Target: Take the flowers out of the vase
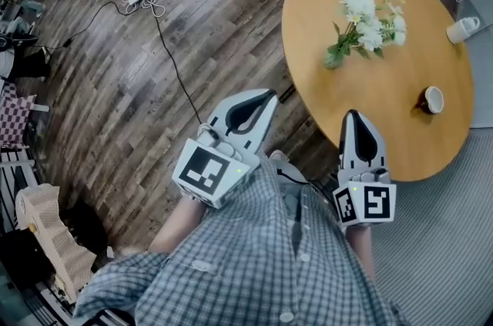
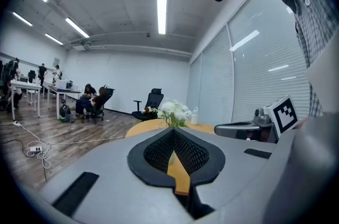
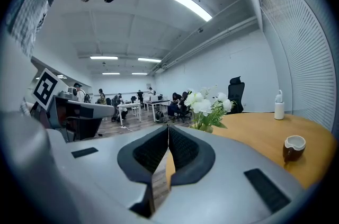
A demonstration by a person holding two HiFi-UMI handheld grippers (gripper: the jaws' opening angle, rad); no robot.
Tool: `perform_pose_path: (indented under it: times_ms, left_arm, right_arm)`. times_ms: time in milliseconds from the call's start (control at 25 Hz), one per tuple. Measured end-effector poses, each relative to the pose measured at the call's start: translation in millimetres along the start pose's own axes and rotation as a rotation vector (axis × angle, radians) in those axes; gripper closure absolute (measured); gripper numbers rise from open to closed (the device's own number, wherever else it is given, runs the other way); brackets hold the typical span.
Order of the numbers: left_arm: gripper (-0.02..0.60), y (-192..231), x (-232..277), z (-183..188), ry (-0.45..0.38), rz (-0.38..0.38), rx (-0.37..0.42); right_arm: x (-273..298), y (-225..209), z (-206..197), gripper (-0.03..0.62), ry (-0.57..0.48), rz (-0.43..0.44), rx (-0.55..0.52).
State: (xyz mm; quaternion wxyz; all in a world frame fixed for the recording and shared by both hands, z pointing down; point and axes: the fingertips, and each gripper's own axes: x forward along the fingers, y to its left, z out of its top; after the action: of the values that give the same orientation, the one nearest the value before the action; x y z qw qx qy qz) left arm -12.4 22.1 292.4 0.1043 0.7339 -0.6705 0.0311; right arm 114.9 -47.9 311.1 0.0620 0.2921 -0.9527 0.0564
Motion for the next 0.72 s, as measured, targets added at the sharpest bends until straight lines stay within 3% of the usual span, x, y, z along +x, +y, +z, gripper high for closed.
perform_pose_path:
  times_ms: [240, 720]
  left_arm:
    - [0.574, 5.0, 22.2, 1.8, 0.0, -0.046, 0.007]
    - [0.574, 9.9, 94.6, 2.6, 0.047, -0.262, 0.042]
  right_arm:
    - [5.4, -15.4, -3.8, 0.583, 0.007, -0.054, 0.012]
    - [26.8, -47.6, -1.0, 0.583, 0.002, -0.22, 0.052]
